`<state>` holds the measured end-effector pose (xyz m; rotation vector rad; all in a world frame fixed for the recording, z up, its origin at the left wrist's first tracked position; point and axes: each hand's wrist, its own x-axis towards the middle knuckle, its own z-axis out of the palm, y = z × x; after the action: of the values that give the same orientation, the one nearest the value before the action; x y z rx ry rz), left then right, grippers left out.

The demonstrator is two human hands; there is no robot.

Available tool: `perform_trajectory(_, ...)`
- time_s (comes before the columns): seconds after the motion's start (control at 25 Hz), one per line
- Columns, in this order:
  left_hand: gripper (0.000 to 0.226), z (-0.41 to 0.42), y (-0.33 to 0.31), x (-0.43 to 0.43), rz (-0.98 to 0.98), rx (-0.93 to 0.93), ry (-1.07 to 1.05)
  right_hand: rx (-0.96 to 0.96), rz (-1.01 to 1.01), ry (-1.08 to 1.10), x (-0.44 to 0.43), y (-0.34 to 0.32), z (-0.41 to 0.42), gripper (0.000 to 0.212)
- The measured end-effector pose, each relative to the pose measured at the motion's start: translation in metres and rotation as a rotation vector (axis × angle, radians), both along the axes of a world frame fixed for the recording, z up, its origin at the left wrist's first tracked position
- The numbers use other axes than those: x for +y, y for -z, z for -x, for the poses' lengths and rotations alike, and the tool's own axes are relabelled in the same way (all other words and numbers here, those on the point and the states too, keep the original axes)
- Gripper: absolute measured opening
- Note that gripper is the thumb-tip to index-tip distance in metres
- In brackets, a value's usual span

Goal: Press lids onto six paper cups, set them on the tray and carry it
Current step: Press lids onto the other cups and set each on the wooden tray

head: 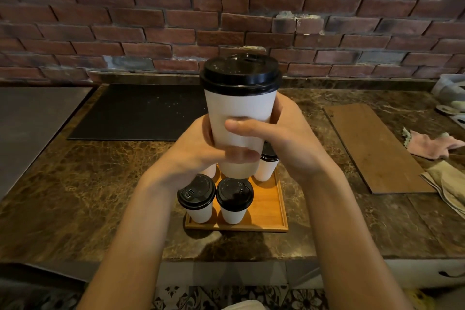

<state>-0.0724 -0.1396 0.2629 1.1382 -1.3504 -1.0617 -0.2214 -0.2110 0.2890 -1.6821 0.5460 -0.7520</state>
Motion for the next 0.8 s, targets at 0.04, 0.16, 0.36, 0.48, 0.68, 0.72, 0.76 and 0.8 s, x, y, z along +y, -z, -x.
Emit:
perform_trajectory(0.04, 0.060, 0.000, 0.001, 0.000, 0.001, 0.008, 0.010, 0.012, -0.007, -0.017, -0.001, 0.001, 0.001, 0.062)
perform_trajectory(0.16, 0.058, 0.001, 0.002, 0.000, 0.005, 0.017, -0.013, 0.026, 0.003, -0.021, -0.001, 0.002, -0.001, 0.063)
perform_trajectory(0.36, 0.060, 0.002, 0.002, -0.001, 0.031, 0.007, -0.076, 0.006, 0.047, 0.055, 0.003, 0.000, -0.005, 0.058)
perform_trajectory(0.48, 0.058, 0.004, 0.000, 0.000, 0.054, -0.019, -0.116, 0.015, 0.098, 0.098, 0.004, -0.001, -0.007, 0.064)
perform_trajectory(0.68, 0.061, 0.011, 0.001, -0.003, 0.064, -0.077, -0.288, 0.072, 0.130, 0.198, 0.004, -0.001, -0.013, 0.076)
perform_trajectory(0.72, 0.059, 0.013, 0.002, -0.004, 0.066, -0.086, -0.309, 0.083, 0.139, 0.232, 0.006, 0.001, -0.015, 0.077)
perform_trajectory(0.76, 0.057, 0.014, 0.002, -0.005, 0.062, -0.091, -0.321, 0.088, 0.145, 0.267, 0.007, 0.003, -0.017, 0.078)
perform_trajectory(0.8, 0.057, 0.015, 0.003, -0.006, 0.053, -0.097, -0.332, 0.087, 0.146, 0.298, 0.009, 0.005, -0.018, 0.078)
